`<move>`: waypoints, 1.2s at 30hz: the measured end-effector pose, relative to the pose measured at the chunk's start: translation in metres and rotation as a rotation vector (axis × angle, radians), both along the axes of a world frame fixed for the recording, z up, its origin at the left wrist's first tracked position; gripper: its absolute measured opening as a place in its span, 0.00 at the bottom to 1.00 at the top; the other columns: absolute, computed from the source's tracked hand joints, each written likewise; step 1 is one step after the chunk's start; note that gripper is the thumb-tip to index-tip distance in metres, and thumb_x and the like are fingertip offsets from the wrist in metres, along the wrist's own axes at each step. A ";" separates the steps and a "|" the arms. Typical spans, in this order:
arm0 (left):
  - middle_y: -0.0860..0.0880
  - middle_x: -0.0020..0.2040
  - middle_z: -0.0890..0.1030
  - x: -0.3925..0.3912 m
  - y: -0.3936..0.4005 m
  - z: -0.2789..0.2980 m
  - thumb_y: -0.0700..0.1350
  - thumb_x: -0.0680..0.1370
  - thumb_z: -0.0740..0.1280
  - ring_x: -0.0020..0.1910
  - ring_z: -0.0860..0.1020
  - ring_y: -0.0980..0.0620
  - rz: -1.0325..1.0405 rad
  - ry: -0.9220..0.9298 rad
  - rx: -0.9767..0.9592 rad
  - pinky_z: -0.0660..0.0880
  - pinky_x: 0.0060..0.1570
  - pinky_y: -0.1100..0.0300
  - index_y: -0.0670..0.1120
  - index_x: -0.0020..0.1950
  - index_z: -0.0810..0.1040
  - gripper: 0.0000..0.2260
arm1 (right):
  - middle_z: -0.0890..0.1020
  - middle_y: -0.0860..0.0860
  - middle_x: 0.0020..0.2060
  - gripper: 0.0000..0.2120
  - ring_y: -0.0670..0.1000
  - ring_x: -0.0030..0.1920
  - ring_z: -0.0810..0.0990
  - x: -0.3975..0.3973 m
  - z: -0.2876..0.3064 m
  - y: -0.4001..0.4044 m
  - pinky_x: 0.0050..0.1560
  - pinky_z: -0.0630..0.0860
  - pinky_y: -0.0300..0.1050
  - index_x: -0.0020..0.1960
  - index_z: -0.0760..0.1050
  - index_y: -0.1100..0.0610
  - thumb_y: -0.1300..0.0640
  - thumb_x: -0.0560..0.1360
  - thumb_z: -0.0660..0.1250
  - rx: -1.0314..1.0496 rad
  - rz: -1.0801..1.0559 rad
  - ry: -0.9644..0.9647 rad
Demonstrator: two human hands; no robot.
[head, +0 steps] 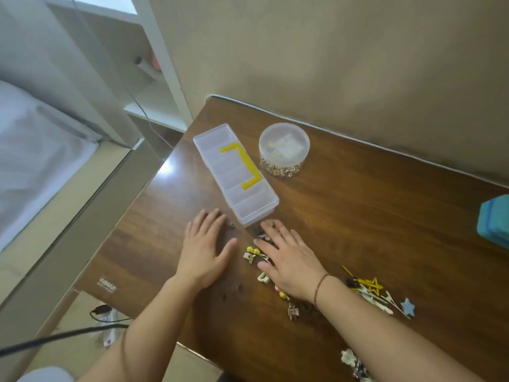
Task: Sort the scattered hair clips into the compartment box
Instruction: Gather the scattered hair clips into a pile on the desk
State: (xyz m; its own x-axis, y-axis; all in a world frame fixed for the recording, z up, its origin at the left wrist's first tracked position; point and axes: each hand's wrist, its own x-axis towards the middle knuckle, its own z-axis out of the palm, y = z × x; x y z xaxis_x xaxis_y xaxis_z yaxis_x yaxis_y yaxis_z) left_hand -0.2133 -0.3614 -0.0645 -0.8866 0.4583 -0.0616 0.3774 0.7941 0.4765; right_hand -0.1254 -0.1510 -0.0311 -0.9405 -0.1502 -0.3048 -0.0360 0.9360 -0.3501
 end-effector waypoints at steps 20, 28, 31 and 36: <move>0.50 0.83 0.51 0.056 0.053 -0.002 0.71 0.78 0.50 0.82 0.47 0.50 -0.238 -0.080 0.104 0.48 0.79 0.48 0.50 0.81 0.58 0.37 | 0.64 0.40 0.73 0.24 0.41 0.76 0.53 0.147 0.022 0.043 0.74 0.55 0.51 0.72 0.66 0.45 0.39 0.79 0.52 -0.110 -0.563 0.251; 0.54 0.82 0.53 0.087 0.081 -0.003 0.71 0.78 0.52 0.82 0.46 0.54 -0.525 -0.102 0.132 0.48 0.80 0.47 0.51 0.81 0.60 0.36 | 0.52 0.41 0.78 0.37 0.44 0.77 0.47 0.256 -0.009 0.056 0.74 0.54 0.60 0.76 0.58 0.49 0.28 0.74 0.47 -0.076 -1.021 0.188; 0.55 0.82 0.51 0.109 0.097 -0.003 0.71 0.78 0.52 0.81 0.44 0.56 -0.570 -0.114 0.120 0.47 0.80 0.48 0.52 0.81 0.60 0.36 | 0.51 0.41 0.78 0.37 0.44 0.78 0.45 0.258 -0.017 0.045 0.74 0.53 0.60 0.77 0.57 0.48 0.28 0.74 0.45 -0.108 -1.051 0.186; 0.55 0.83 0.49 0.145 0.121 -0.003 0.69 0.80 0.53 0.81 0.41 0.54 -0.606 -0.116 0.103 0.45 0.80 0.47 0.52 0.82 0.57 0.35 | 0.53 0.45 0.78 0.33 0.48 0.78 0.46 0.237 -0.029 0.039 0.74 0.57 0.60 0.77 0.59 0.51 0.34 0.78 0.48 -0.074 -1.018 0.218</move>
